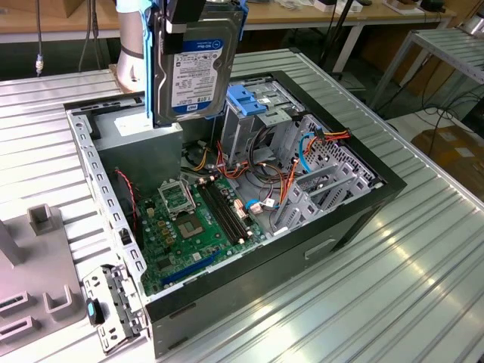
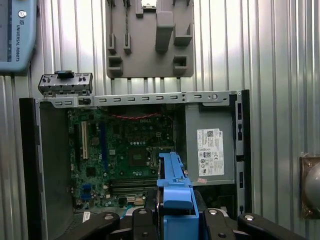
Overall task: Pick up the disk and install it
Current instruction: 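Insert the disk into the insertion slot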
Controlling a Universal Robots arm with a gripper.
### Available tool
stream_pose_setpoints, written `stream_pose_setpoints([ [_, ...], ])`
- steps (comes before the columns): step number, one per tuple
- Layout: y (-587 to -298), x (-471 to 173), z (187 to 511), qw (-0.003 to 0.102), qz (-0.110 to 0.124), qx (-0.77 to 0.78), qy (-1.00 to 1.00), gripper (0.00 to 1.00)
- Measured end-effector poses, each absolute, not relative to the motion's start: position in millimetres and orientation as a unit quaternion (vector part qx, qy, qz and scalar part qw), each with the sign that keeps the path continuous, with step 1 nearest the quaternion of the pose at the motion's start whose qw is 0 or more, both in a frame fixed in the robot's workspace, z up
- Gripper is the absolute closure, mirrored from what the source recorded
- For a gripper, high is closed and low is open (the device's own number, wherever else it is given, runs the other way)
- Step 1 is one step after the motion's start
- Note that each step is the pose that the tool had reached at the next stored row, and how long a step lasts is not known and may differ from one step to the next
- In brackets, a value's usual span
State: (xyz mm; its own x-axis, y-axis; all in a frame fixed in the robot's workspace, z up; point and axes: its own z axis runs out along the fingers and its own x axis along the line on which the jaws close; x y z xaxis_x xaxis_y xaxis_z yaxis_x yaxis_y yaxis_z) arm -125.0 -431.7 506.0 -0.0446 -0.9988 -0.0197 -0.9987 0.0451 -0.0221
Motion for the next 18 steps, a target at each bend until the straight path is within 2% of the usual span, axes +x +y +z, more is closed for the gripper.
stream_pose_setpoints([
  [18, -435.2, -119.0, 505.9, 0.015, -0.001, -0.691, 0.723, 0.63],
])
